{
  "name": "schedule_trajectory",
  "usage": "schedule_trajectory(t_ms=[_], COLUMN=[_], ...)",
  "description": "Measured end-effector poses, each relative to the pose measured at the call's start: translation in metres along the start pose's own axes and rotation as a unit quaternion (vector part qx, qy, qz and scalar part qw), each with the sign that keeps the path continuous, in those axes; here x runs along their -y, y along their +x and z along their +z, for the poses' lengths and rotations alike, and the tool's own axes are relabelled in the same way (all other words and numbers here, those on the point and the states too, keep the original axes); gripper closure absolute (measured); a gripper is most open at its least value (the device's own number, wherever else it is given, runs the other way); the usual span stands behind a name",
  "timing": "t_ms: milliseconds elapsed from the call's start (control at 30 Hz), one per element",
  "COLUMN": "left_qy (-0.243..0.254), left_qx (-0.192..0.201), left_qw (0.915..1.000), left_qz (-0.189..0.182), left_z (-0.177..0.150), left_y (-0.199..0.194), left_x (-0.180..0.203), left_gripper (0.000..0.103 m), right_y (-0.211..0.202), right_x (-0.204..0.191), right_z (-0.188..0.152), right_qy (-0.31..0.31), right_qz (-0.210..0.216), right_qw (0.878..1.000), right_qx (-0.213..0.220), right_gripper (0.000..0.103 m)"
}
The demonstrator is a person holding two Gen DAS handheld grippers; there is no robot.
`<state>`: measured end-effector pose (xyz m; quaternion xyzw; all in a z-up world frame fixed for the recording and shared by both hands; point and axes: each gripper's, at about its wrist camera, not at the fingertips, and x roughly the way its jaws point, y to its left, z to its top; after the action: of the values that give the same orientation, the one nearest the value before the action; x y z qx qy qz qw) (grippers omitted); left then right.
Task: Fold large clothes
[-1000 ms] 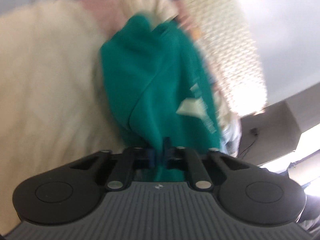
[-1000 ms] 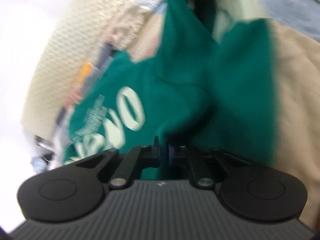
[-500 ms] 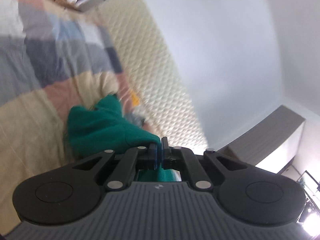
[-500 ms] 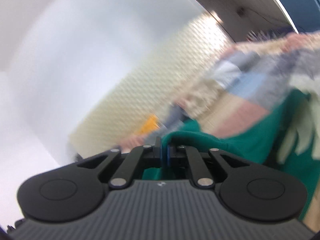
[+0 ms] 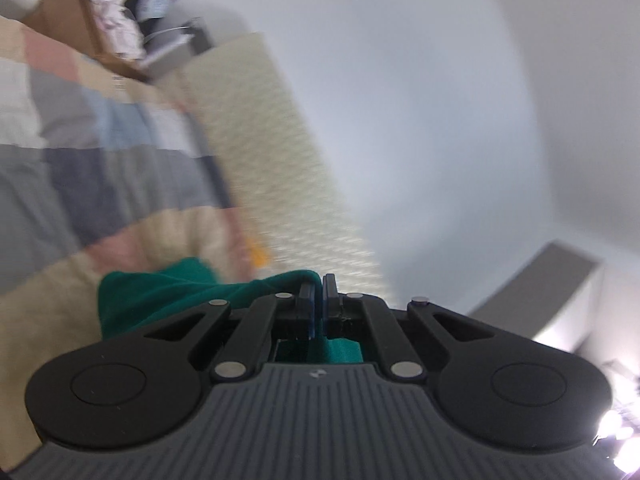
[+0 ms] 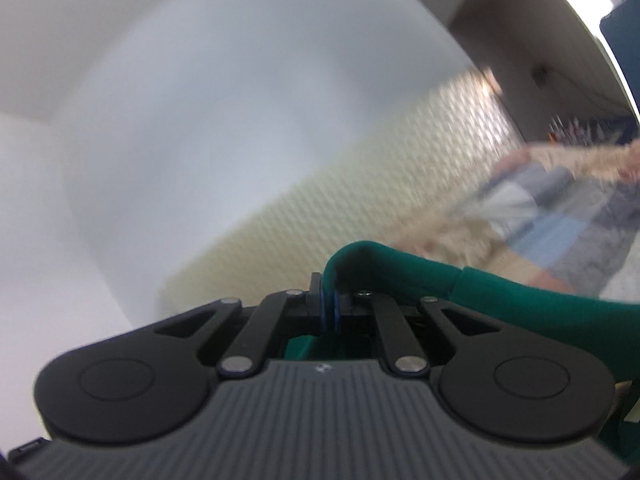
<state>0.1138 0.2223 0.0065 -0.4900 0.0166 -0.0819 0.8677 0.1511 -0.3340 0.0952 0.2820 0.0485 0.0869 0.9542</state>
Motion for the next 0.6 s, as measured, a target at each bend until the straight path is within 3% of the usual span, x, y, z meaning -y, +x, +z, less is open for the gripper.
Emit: schedule_trajectory(t_ms=[167, 300, 400, 533, 600], left_qy=[0.050, 0.061, 0.073, 0.065, 0.047], left_qx=[-0.059, -0.095, -0.110, -0.111, -0.111], left_qw=[0.9896, 0.9764, 0.9689, 0.9705, 0.9726], left_qz=[0.121, 0.184, 0.209, 0.204, 0.199], left_z=[-0.017, -0.040, -0.054, -0.053, -0.050], left_y=[0.054, 0.096, 0.118, 0.123, 0.117], left_x=[-0.041, -0.074, -0.096, -0.099, -0.095], left_gripper=[0.099, 0.099, 0.099, 0.094, 0.069], right_y=[0.079, 0.114, 0.121, 0.118, 0.111], right_x=[0.047, 0.089, 0.104, 0.103, 0.099], right_z=[-0.064, -0.109, -0.126, -0.130, -0.127], right_qy=[0.020, 0.059, 0.091, 0.111, 0.118], right_qz=[-0.070, -0.128, -0.143, -0.136, -0.125], right_qw=[0.989, 0.969, 0.959, 0.958, 0.959], right_qx=[-0.131, -0.202, -0.228, -0.229, -0.225], right_gripper=[0.096, 0.095, 0.093, 0.093, 0.089])
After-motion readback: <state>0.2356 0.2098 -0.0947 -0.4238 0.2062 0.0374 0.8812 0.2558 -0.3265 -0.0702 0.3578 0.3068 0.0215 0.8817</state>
